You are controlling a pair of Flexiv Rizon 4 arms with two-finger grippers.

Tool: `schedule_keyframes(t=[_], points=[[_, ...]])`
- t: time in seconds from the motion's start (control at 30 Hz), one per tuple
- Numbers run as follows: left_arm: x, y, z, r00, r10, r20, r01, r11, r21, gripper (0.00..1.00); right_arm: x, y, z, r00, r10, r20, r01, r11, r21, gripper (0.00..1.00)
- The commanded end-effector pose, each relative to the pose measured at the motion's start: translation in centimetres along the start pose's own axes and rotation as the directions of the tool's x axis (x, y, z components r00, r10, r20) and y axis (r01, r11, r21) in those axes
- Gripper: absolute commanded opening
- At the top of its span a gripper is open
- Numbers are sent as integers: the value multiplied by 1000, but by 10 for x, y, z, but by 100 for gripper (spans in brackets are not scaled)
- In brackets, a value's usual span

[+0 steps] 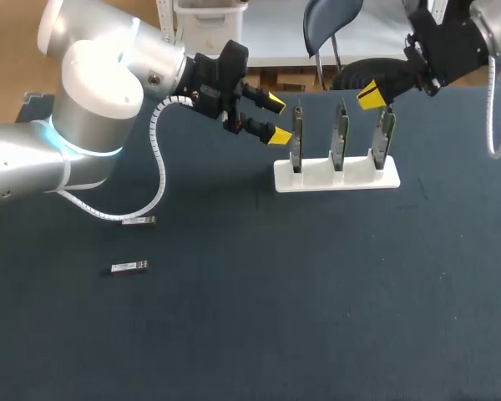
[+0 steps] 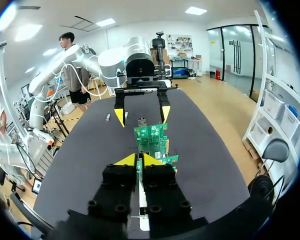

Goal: Pick up the optical module with the left hand, and insert it into the network port with the right hand.

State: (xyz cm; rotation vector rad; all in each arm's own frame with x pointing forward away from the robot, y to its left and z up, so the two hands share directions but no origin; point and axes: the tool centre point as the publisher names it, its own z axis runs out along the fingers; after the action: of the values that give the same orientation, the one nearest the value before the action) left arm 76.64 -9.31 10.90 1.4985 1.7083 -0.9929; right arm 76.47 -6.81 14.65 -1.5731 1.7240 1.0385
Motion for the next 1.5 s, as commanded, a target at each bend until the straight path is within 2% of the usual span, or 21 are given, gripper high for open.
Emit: schedule_keyframes(t=[0.03,0.8,0.97,1.1,1.27,1.37,1.5], points=[[-1,1,0,1000,-2,-5,2,1000,1,100,-1,-2,0,1000,0,-1,0,1000,-4,100],[-1,1,0,1000,-2,-5,2,1000,1,100,-1,-2,0,1000,0,-1,0,1000,-4,100],[-4,1,-7,1000,22,-16,-23,1000,-16,100,-1,-2,0,1000,0,-1,0,1000,-4,100],[-3,-2,-20,998,42,-57,-44,998,-39,100,-1,-2,0,1000,0,-1,0,1000,-4,100],[4,-10,-42,987,63,-150,-74,995,-71,100,-1,-2,0,1000,0,-1,0,1000,-4,100],[11,-17,-58,971,77,-228,-101,990,-95,100,-1,-2,0,1000,0,-1,0,1000,-4,100],[23,-26,-84,955,70,-288,-110,986,-126,100,-1,-2,0,1000,0,-1,0,1000,-4,100]])
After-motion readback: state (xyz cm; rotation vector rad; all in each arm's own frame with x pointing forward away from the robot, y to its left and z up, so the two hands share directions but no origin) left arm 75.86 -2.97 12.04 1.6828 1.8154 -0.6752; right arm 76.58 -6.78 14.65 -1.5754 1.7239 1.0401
